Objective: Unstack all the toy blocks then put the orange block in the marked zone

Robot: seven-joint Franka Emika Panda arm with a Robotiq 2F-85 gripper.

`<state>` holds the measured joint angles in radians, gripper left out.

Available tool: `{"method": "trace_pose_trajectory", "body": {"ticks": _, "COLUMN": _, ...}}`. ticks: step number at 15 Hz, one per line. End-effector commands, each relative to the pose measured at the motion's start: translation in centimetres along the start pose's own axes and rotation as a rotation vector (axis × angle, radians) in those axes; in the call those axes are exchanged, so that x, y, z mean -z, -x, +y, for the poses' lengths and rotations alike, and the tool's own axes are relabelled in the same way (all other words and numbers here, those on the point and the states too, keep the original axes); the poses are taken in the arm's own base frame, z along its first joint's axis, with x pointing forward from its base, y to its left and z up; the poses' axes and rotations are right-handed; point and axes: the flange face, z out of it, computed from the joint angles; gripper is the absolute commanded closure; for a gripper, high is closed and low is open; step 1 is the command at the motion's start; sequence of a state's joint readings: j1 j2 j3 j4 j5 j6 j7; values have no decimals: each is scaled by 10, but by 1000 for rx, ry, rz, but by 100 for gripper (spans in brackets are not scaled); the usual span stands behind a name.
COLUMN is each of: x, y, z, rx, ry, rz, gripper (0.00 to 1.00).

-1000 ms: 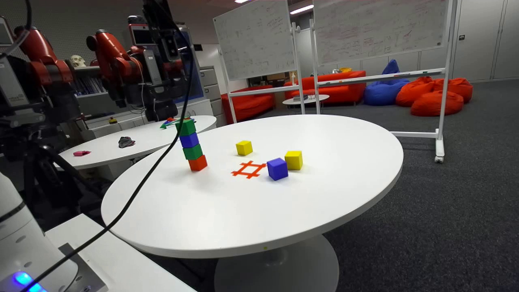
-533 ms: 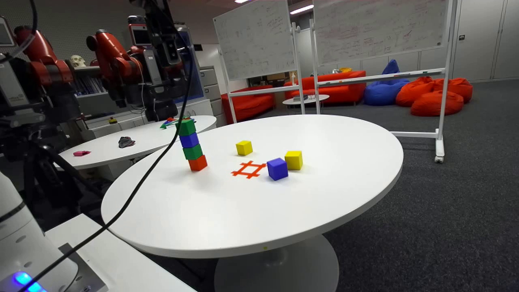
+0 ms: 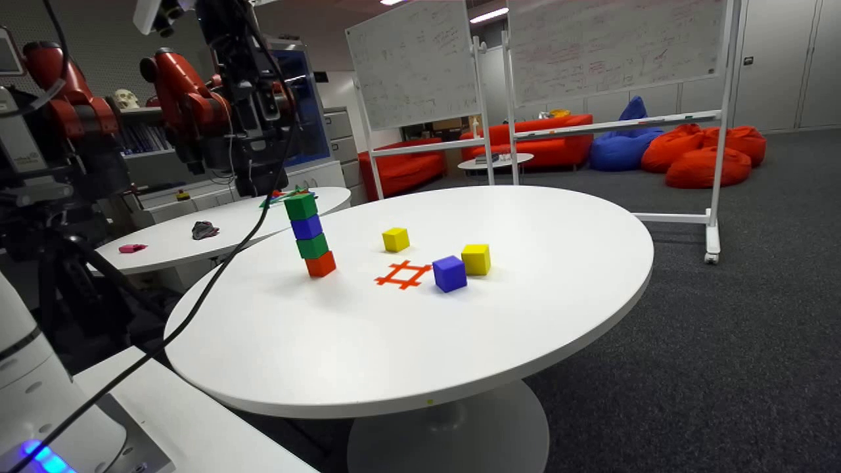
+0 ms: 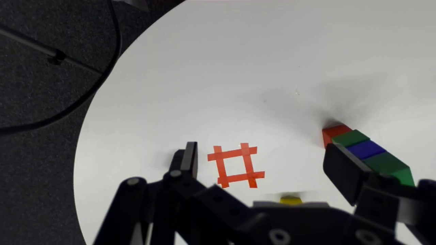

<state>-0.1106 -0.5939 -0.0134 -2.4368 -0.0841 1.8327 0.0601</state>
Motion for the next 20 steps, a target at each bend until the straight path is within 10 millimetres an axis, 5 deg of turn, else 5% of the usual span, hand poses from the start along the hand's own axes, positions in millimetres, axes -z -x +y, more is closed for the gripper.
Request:
{"method": "trace_pose_trajectory", "body": {"ticks": 1, "x": -8, "y": -6, "z": -44, "rx": 74, "ry": 47, "rz": -35, "gripper": 0}}
{"method": "trace_pose_trajectory", "body": {"ticks": 8, "x": -20, "y": -7, "z": -107, "rx": 242, "ry": 91, "rz": -60, "gripper": 0}}
{"method": "trace_pose_trajectory", "body": {"ticks": 20, "x": -23, "y": -3, "z": -100, "rx": 220, "ry": 73, "rz": -56, "gripper": 0}}
